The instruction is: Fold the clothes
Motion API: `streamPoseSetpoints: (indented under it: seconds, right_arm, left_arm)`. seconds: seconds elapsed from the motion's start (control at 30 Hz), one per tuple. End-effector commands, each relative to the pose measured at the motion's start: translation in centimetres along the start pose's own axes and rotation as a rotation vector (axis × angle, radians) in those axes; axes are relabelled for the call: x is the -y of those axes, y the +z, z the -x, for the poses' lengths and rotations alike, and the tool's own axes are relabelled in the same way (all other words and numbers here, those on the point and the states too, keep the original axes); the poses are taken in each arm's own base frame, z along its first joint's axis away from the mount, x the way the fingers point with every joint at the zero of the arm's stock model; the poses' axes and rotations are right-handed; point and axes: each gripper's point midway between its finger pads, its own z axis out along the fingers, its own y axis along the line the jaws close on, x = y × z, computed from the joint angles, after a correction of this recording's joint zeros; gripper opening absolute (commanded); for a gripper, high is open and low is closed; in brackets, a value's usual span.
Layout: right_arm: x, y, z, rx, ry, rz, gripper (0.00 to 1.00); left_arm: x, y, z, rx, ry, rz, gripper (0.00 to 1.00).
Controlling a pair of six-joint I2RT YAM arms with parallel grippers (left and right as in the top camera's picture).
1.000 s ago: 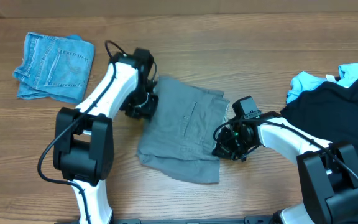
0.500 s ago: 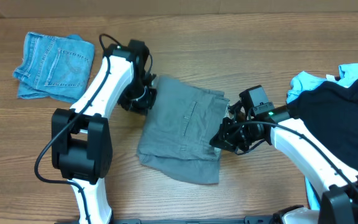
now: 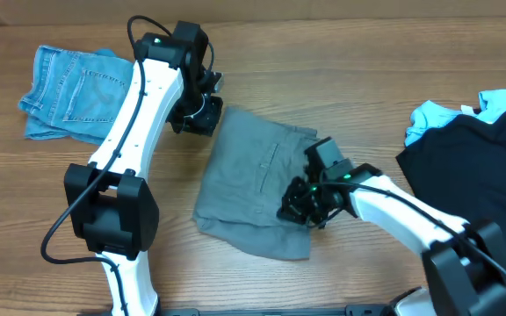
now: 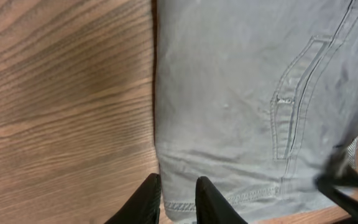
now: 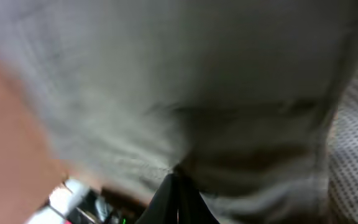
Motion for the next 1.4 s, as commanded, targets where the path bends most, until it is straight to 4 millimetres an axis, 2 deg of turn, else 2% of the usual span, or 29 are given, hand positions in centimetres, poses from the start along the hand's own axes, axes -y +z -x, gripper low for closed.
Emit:
streamPoseSetpoints:
  seconds: [0.0,0.07,0.13,0.23,0.27,0.3,0.33,0.4,0.5,0.6,0.67,0.73,0.83,0.97,1.13,1.3,1.37]
  right_arm:
    - [3.6,2.1,0.8,0.008,0.230,-0.110,0.04]
    - [5.0,2.4,1.3,-0.003,0.288,-0.145,0.04]
    - [6.3,1.8,2.7,0.023,0.351,-0.157,0.04]
    - [8.0,-0.2,6.5,0.130,0.404,-0.150,0.04]
    - [9.2,-1.6,8.8,0.207,0.421,-0.158,0.04]
    - [9.6,-2.1,9.6,0.234,0.428,-0.162,0.04]
    - [10.2,-3.2,11.3,0.288,0.432,-0.158,0.04]
    - [9.6,-5.3,15.0,0.385,0.323,-0.081,0.04]
    - [6.6,-8.6,19.2,0.490,0.072,0.061,0.04]
    - [4.0,-11.8,20.4,0.500,-0.021,0.161,0.05]
    - [1.8,-13.9,20.1,0.482,-0.086,0.222,0.06]
    - [0.0,-15.5,18.9,0.442,-0.133,0.257,0.07]
    - [-1.0,-16.0,15.6,0.320,-0.088,0.245,0.07]
    - [-0.1,-13.2,11.1,0.154,-0.027,0.150,0.07]
    - [0.9,-8.5,7.4,0.049,-0.022,0.023,0.07]
    - [3.0,-5.0,6.3,0.077,0.089,-0.089,0.05]
    - [3.8,-4.3,6.2,0.083,0.120,-0.101,0.05]
  left_arm:
    - [0.3,-0.6,0.1,0.008,0.013,-0.011,0.23]
    - [0.3,-0.6,0.0,0.003,0.013,-0.011,0.24]
    - [0.3,-0.6,-0.2,-0.001,0.012,-0.012,0.25]
    - [0.3,-0.6,-0.3,-0.007,0.011,-0.012,0.29]
    - [0.3,-0.6,-0.3,-0.007,0.011,-0.012,0.31]
    - [0.3,-0.6,-0.3,-0.007,0.011,-0.012,0.32]
    - [0.3,-0.6,-0.3,-0.007,0.011,-0.012,0.34]
    - [0.3,-0.6,-0.2,-0.004,0.012,-0.013,0.37]
    - [0.4,-0.6,0.1,0.008,0.014,-0.016,0.44]
    - [0.6,-0.5,0.5,0.024,0.020,-0.023,0.54]
    - [0.8,-0.4,0.9,0.039,0.035,-0.023,0.62]
    - [0.9,0.0,1.4,0.060,0.052,-0.023,0.68]
    - [2.0,1.3,2.2,0.091,0.118,-0.076,0.73]
    - [2.8,3.9,2.8,0.108,0.175,-0.131,0.73]
    - [3.2,7.0,4.8,0.157,0.270,-0.175,0.73]
    - [3.2,9.5,6.6,0.187,0.299,-0.190,0.67]
    - [3.2,10.0,6.9,0.194,0.300,-0.193,0.68]
